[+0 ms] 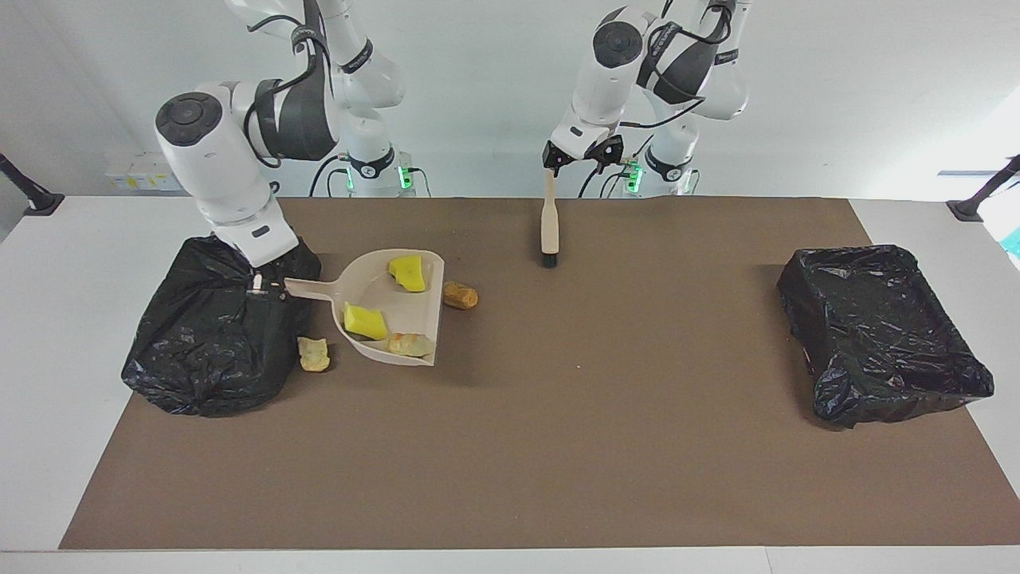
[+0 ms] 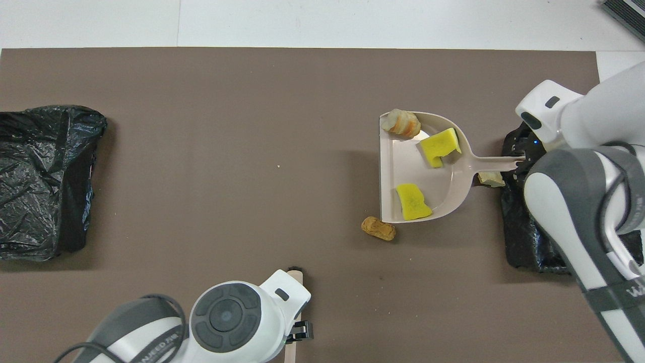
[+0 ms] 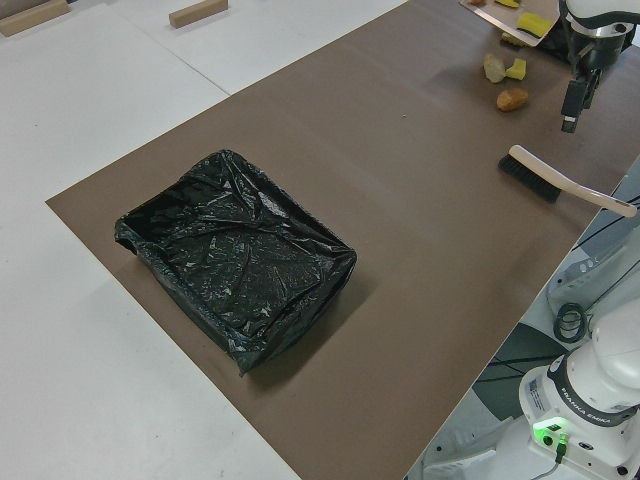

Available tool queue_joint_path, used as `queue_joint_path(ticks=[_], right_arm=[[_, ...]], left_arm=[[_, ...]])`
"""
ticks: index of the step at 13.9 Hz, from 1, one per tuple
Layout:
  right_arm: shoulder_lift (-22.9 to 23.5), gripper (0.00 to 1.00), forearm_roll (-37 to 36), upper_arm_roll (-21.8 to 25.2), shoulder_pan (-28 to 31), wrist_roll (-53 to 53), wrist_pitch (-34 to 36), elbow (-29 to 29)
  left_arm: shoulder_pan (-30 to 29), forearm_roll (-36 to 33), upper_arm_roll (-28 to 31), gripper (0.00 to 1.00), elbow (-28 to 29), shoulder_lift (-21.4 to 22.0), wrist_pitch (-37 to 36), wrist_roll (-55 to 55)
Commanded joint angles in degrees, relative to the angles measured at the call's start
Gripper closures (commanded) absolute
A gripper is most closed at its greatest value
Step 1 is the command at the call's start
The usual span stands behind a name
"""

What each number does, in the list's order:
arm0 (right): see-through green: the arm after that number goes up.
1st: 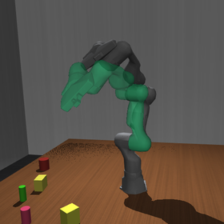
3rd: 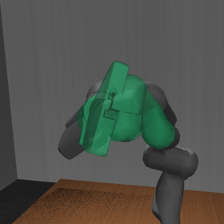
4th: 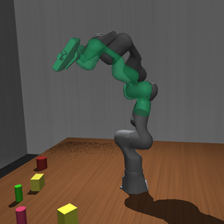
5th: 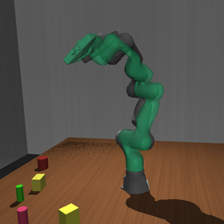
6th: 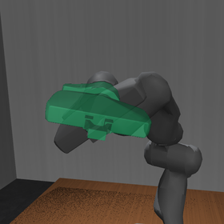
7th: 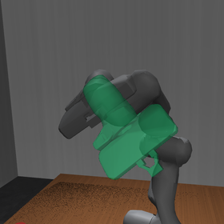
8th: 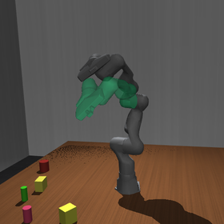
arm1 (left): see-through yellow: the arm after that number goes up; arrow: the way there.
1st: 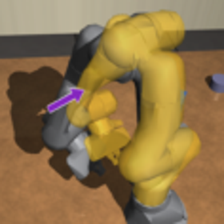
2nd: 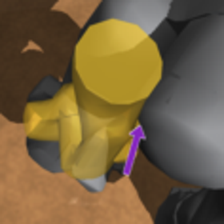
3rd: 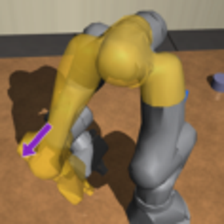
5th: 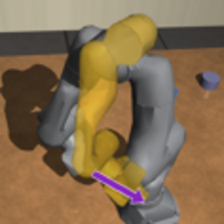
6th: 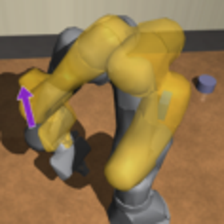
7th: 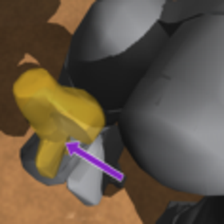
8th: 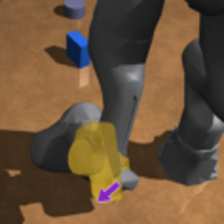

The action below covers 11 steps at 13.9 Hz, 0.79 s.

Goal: Sweep and dump trash in bin
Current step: 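Carry the dustpan to the nearby black bag with the right gripper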

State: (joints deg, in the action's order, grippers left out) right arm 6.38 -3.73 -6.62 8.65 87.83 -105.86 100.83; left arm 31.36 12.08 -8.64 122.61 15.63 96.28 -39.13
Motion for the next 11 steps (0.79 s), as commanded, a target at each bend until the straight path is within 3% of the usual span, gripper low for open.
queue_joint_path(ticks=[1, 5, 11], right_arm=[[-0.4, 1.0, 0.1, -0.3, 4.1, 5.5, 1.2, -0.7], [0.0, 1.0, -2.9, 0.5, 8.5, 11.4, -0.1, -1.0], [0.1, 1.0, -10.9, 3.1, 14.1, 20.0, -7.4, -1.5]], left_arm=[[-2.7, -4.2, -0.5, 0.0, -5.2, -0.7, -2.1, 0.9], [-8.7, -7.2, -0.5, 0.0, -11.1, -2.3, -1.4, 11.2], [-16.0, -12.1, 0.0, 0.0, -28.2, -13.9, -3.0, 25.4]])
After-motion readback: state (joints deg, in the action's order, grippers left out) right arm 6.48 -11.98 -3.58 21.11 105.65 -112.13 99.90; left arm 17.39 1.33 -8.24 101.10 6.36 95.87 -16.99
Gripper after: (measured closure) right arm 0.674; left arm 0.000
